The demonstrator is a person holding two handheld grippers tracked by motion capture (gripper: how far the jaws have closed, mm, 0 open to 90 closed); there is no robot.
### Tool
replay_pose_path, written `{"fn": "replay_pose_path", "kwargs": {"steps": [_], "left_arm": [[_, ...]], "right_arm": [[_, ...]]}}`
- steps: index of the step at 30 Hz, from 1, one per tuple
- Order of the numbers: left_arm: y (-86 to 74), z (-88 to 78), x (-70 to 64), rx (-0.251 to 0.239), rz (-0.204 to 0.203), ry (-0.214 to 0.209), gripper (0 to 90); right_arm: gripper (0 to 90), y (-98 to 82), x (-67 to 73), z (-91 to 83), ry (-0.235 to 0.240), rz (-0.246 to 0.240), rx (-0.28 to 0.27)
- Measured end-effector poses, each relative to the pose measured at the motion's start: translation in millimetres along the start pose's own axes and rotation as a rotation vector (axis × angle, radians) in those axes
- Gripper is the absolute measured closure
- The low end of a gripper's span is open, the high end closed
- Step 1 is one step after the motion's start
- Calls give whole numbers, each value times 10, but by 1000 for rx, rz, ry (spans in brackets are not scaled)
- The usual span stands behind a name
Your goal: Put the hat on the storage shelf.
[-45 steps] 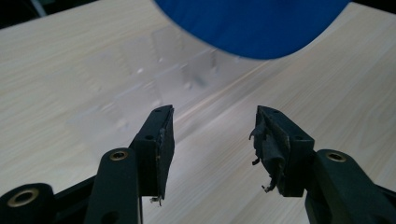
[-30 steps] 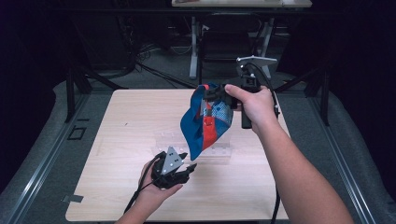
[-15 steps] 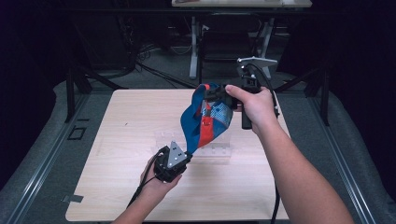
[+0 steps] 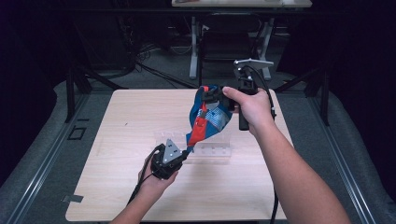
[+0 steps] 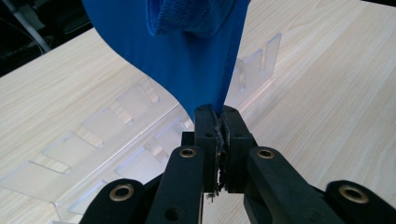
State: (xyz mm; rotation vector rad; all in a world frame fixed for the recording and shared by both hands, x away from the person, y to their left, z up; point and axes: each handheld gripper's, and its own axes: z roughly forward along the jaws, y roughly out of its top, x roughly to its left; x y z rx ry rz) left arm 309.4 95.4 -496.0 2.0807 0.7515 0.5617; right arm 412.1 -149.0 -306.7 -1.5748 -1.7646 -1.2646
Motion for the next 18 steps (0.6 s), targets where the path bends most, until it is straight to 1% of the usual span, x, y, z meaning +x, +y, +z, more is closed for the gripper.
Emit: {"fn": "replay_pose_path", "kwargs": {"steps": [3,4,6,13,17,18], "left_arm": [[-21,21,14,14,-13,8,874],[-30,35,15,17,-19,2,874],[-43,54,14,22,-14,4,875],[-92,91,40,30,-26,1,876],[-105,99,49,31,-29,0,879],[-107,101,51,29,-30,0,879]], "right_arm": [[799,0,-28,31,-3,-1,2],[799,1,-40,38,-1,3,6],[799,2,-62,58,-8,3,8],[798,-2,-139,126,-9,21,12],[796,-8,-182,161,-10,21,13],[796,-8,-188,167,-19,19,17]]}}
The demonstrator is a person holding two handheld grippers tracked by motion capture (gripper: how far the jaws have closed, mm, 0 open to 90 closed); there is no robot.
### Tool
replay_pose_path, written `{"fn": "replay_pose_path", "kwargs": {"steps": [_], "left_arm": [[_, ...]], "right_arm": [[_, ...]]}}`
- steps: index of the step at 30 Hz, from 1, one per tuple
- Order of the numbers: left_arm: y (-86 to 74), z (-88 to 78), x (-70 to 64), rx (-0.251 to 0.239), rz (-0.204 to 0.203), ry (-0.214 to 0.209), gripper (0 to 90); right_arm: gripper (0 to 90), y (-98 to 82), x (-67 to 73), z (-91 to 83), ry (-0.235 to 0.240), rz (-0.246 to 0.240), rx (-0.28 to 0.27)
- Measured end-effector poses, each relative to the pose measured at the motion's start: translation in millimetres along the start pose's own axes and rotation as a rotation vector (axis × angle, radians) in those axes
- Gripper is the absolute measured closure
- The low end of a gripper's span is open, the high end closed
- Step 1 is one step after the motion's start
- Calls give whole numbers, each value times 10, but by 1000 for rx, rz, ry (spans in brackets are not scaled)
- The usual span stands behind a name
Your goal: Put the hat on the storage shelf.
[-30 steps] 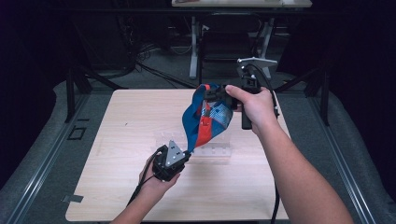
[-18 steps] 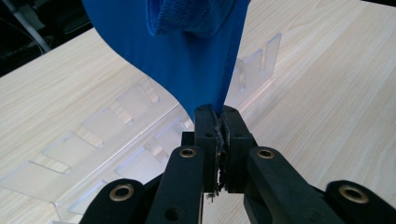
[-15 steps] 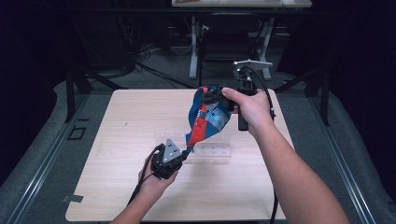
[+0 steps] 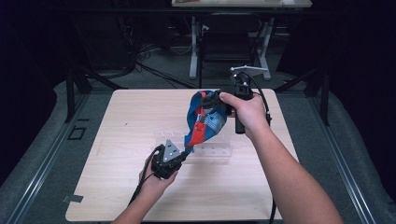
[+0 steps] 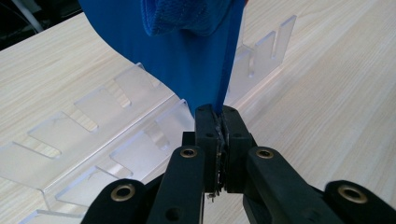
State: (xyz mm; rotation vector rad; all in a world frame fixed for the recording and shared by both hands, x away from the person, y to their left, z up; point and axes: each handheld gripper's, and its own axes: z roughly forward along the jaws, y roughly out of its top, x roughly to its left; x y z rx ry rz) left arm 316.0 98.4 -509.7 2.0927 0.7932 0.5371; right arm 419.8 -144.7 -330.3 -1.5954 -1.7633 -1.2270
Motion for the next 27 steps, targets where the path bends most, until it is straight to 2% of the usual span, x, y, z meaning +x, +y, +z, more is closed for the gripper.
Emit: {"fn": "replay_pose_path", "kwargs": {"steps": [8,15,19,27], "left_arm": [[-47,21,21,-6,-6,3,883],[-80,48,59,-2,-23,-6,883],[-115,68,46,1,-17,-1,884],[-170,104,78,3,-41,-18,883]], "right_arm": [[781,-9,-116,30,-26,16,-8],[757,-5,-142,-29,-33,10,-19],[756,-11,-167,-64,-37,12,-22],[761,-20,-214,-137,-45,18,-31]]}}
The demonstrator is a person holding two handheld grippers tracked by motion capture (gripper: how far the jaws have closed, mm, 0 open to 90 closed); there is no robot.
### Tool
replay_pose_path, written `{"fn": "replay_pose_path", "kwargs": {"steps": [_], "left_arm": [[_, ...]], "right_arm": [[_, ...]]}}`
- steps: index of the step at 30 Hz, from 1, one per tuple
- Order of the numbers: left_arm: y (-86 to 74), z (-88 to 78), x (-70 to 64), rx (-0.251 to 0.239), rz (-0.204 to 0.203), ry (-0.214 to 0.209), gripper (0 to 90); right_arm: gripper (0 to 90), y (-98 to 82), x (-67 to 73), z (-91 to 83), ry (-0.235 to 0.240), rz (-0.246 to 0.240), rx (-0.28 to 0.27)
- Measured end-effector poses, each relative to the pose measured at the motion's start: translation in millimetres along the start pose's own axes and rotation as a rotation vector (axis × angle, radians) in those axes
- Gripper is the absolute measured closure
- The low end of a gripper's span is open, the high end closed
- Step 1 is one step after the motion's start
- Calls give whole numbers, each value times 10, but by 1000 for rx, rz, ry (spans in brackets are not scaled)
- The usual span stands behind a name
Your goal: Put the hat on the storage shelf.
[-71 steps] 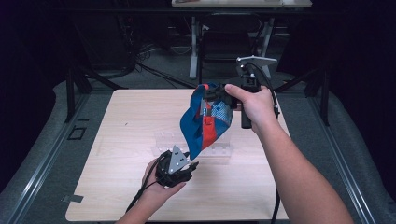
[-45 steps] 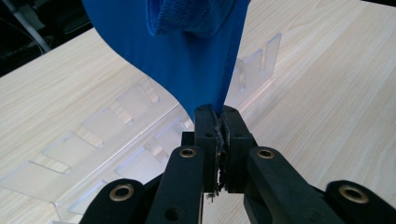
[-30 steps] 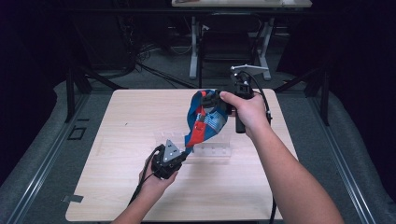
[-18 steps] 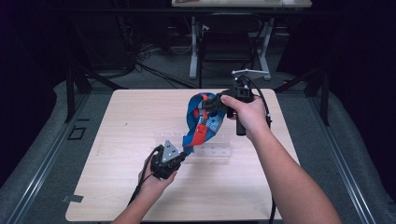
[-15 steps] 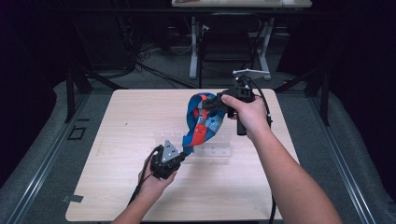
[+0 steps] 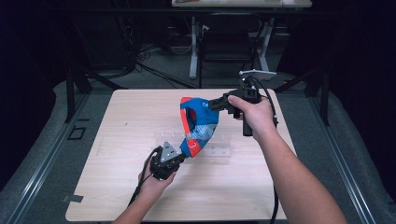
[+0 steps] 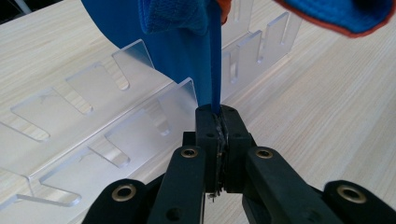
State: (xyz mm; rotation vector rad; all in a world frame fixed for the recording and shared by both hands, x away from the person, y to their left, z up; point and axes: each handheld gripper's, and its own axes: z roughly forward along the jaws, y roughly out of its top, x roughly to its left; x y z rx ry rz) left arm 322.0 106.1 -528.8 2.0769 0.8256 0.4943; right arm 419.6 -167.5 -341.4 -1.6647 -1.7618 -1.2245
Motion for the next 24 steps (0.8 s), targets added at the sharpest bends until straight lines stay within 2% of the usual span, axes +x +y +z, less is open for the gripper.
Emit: {"fn": "replay_pose_path", "kwargs": {"steps": [16,24], "left_arm": [[-52,5,-5,-15,-14,12,877],[-67,-81,29,-26,-17,34,815]], "right_arm": [[755,-17,-79,-68,0,11,-11],[747,-43,-117,-82,-18,4,-9]]}}
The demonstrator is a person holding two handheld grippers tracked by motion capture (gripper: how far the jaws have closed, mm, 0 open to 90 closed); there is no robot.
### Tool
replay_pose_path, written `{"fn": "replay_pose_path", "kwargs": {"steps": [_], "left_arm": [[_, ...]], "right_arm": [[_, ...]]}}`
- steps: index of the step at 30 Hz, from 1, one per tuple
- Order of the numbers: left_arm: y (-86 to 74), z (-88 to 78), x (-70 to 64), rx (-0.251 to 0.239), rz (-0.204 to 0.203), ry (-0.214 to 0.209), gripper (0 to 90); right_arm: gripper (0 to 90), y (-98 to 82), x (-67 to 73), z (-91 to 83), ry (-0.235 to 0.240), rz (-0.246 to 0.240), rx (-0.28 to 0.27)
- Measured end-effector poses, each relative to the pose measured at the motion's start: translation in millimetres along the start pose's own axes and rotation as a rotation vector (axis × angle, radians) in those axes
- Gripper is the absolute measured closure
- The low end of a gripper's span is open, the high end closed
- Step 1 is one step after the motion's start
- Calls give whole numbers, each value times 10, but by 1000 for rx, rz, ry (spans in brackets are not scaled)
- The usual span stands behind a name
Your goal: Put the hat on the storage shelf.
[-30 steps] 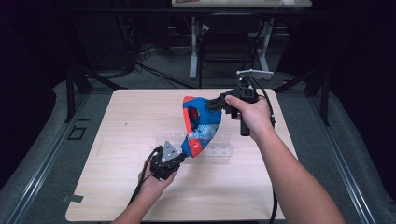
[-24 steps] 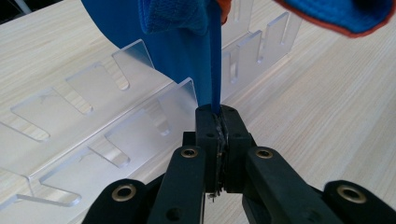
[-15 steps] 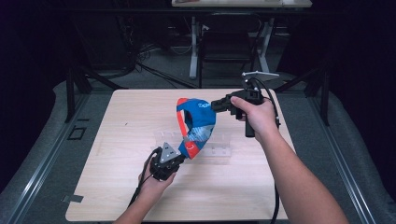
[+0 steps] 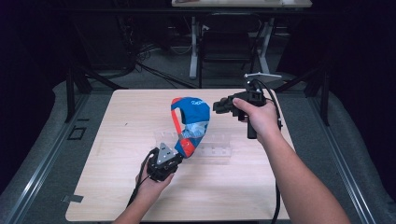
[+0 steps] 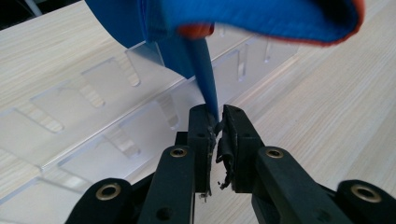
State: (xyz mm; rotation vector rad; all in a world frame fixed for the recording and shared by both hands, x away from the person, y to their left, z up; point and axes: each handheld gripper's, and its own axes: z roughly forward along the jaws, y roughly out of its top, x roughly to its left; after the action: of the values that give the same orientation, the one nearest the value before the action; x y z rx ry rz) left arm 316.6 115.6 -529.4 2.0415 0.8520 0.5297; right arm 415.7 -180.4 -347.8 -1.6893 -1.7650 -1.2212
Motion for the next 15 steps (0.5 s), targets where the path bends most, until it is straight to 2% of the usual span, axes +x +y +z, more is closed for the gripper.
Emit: {"fn": "replay_pose_path", "kwargs": {"steps": [9,12,13,15], "left_arm": [[-63,-115,73,-12,-18,22,692],[-92,-142,115,-8,-28,27,637],[-113,-148,149,14,-38,30,615],[-141,-154,180,19,-52,35,578]], "right_arm": [[740,-32,-16,-48,-23,-9,-9],[738,-43,-18,-74,-26,-14,-13],[735,-54,-19,-87,-33,-15,-18],[732,-65,-21,-107,-43,-21,-18]]}}
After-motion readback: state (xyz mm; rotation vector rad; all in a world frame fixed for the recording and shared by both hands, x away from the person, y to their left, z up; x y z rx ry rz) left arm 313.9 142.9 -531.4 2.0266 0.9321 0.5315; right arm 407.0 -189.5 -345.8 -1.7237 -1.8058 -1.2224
